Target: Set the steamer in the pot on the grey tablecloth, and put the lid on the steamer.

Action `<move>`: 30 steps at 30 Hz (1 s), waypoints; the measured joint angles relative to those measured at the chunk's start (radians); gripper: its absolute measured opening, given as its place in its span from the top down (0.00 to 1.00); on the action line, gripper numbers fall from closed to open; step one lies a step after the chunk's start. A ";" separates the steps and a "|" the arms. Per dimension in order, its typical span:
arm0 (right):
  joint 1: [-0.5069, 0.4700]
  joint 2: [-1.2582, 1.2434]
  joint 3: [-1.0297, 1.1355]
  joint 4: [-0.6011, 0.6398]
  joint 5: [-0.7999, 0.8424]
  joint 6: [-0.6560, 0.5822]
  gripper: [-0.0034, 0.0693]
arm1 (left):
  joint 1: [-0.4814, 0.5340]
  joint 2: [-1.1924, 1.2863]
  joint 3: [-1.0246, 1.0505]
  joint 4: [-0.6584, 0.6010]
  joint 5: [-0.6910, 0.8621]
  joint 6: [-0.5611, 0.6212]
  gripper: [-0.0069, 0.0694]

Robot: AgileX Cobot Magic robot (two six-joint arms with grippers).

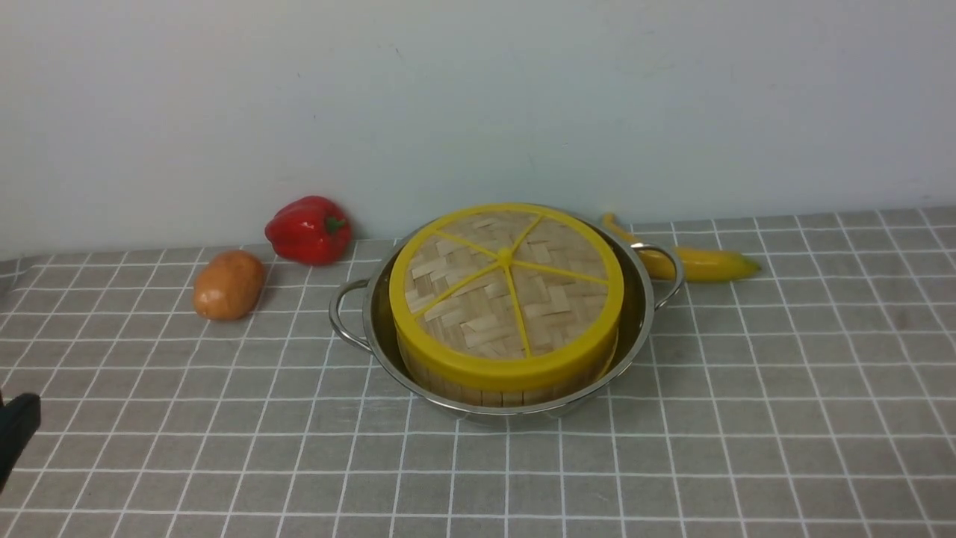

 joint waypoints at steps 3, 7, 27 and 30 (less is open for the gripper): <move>0.000 -0.001 0.000 0.000 0.000 0.000 0.64 | 0.060 -0.043 0.128 -0.003 -0.057 -0.040 0.73; 0.000 -0.004 0.000 0.000 0.000 -0.001 0.62 | 0.158 -0.104 0.318 -0.016 -0.165 -0.126 0.73; 0.000 -0.005 0.000 0.000 0.001 0.001 0.62 | 0.240 -0.297 0.404 -0.029 -0.277 -0.214 0.69; 0.000 -0.005 0.000 0.000 0.001 0.001 0.62 | 0.240 -0.297 0.404 -0.029 -0.277 -0.214 0.69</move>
